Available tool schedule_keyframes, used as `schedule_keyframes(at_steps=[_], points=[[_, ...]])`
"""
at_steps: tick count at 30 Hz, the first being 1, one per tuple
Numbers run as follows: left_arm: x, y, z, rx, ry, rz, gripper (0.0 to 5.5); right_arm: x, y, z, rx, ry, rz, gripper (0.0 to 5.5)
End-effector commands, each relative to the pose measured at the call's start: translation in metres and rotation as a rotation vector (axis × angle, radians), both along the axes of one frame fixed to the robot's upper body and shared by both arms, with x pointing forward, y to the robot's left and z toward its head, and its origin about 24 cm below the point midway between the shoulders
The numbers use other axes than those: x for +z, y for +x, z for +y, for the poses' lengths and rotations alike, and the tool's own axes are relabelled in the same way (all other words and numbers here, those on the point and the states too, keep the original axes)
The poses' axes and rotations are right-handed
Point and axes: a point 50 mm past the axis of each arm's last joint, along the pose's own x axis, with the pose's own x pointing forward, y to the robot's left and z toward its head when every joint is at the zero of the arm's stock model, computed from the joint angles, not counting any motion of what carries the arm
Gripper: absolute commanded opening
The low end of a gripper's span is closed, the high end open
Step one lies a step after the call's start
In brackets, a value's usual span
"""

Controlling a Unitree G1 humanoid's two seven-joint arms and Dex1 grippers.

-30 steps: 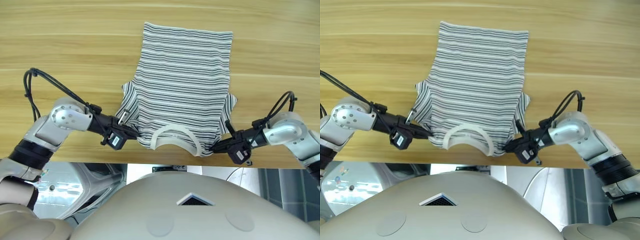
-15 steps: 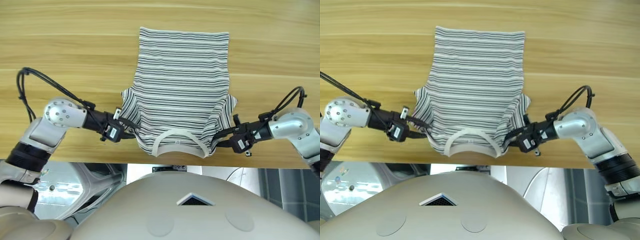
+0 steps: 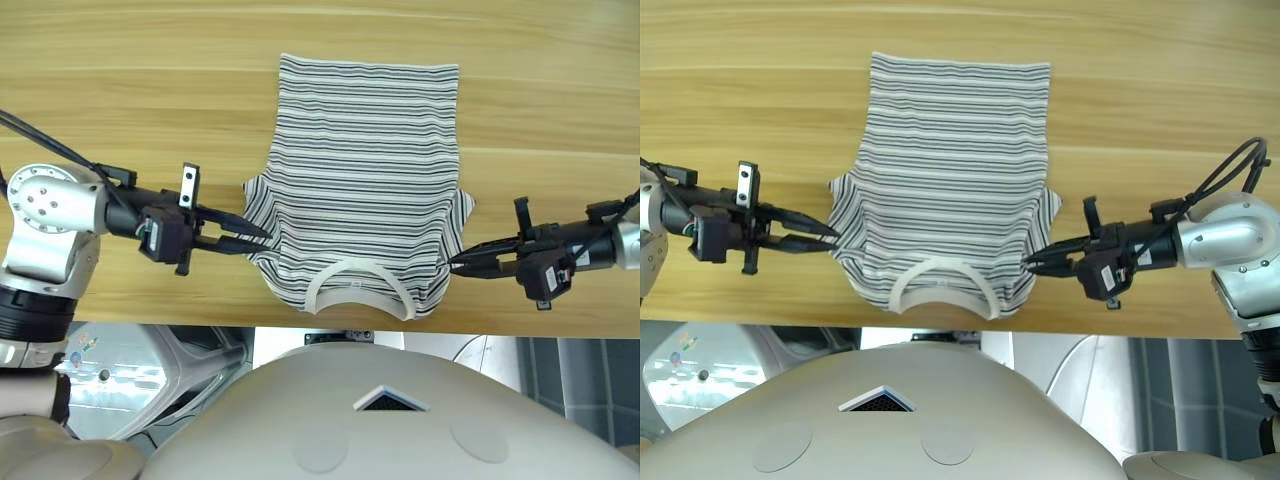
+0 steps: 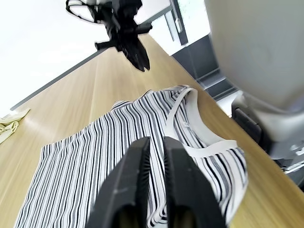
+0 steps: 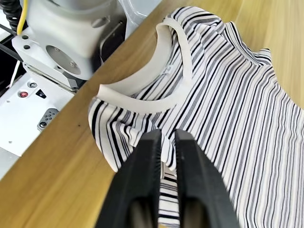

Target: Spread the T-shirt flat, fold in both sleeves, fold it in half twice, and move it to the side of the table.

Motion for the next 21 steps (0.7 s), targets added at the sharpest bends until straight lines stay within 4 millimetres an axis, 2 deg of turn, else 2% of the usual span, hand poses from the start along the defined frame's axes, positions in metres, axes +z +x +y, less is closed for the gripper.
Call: schedule_keyframes(at_steps=[1,4,8,16,21], points=[[-0.021,0.008,-0.005,0.02,0.12,-0.08,0.01,-0.001,0.014,-0.004,-0.042,-0.033,-0.056,0.0],[-0.044,0.008,-0.003,0.009,0.253,-0.124,0.01,-0.011,0.016,-0.006,-0.056,-0.06,-0.045,0.0],[-0.063,0.004,-0.001,-0.006,0.329,-0.143,0.01,-0.02,0.018,-0.006,-0.063,-0.09,-0.04,0.0],[-0.074,0.005,0.004,-0.009,0.39,-0.176,0.01,-0.043,0.011,-0.002,-0.043,-0.144,0.008,0.0],[-0.077,0.009,0.006,0.003,0.424,-0.211,0.01,-0.068,0.007,-0.002,-0.056,-0.199,0.061,0.0]])
